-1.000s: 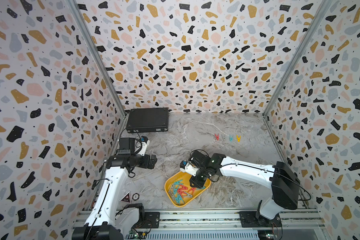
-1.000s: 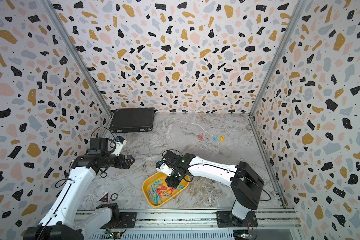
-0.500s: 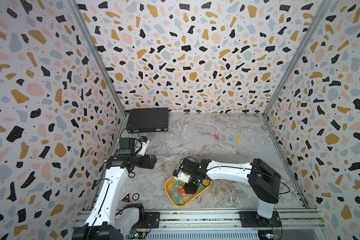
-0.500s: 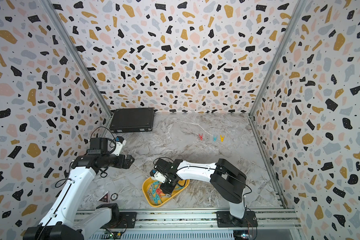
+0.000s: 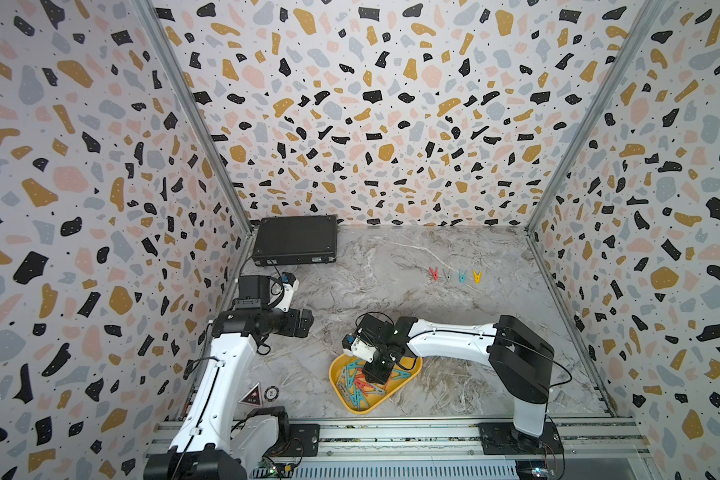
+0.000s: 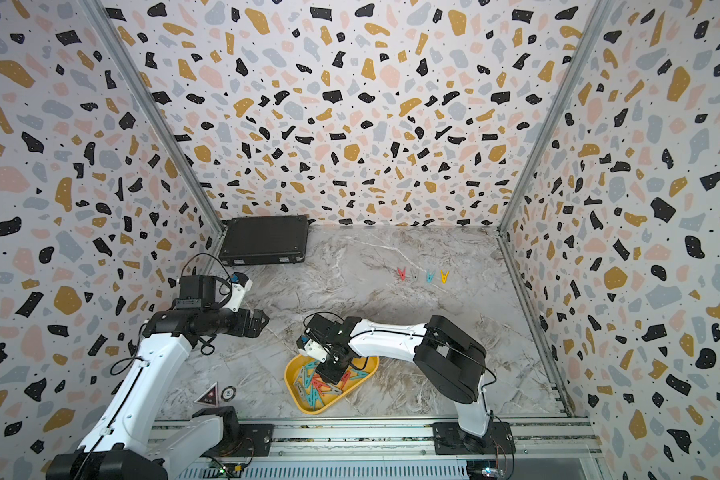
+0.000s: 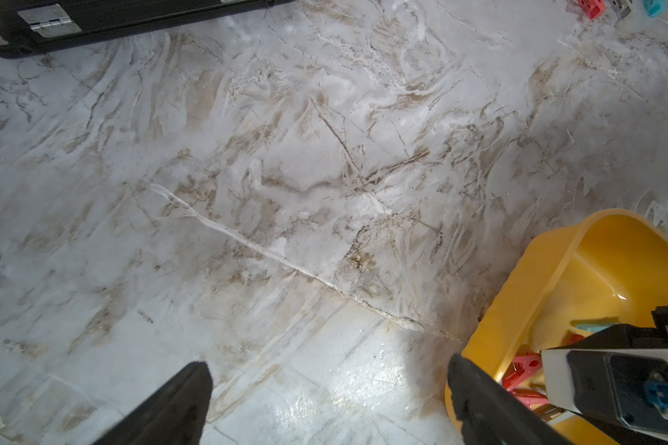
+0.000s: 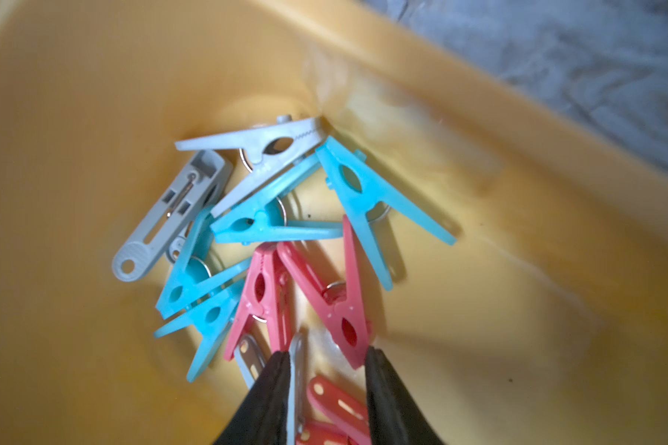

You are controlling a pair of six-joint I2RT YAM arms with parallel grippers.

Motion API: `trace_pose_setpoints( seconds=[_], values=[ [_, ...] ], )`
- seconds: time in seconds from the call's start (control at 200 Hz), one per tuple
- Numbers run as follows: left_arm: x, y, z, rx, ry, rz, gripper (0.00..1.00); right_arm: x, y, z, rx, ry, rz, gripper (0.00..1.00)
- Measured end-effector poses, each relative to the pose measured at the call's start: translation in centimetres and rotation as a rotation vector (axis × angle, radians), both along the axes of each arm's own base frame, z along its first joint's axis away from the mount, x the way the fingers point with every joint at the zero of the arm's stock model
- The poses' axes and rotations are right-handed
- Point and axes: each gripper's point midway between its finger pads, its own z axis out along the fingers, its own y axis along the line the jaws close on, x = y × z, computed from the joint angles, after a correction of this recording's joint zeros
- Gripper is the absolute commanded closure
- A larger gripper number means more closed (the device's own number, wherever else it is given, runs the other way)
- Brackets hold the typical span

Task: Take the clothespins out of the storage box
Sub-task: Pick up the clothespin from the storage box.

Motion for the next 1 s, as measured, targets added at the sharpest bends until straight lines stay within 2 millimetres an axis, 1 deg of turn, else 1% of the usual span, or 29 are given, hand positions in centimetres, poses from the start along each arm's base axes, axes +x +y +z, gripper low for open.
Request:
trace_pose_setpoints(
  seconds=[0.125,0.375,0.736,0.846,1.001],
  values=[
    [0.0,0.0,0.0,0.000,0.000,0.000,0.00,0.2,0.0,0.0,-0.003,-0.016,0.003,0.58],
    [0.0,0.0,0.0,-0.001,0.000,-0.001,0.00,0.6,-0.4,0.1,-0.018,-0.045,0.010,0.57],
    [0.0,0.0,0.0,-0.002,0.000,-0.001,0.00,0.5,-0.3,0.1,-0.011,-0.041,0.015,0.56],
    [0.0,-0.1,0.0,-0.003,0.000,-0.002,0.00,0.5,-0.2,-0.1,-0.013,-0.038,0.017,0.56],
    [0.0,-0.1,0.0,-0.003,0.000,-0.002,0.00,0.3,-0.3,-1.1,-0.032,-0.024,0.019,0.56]
  ],
)
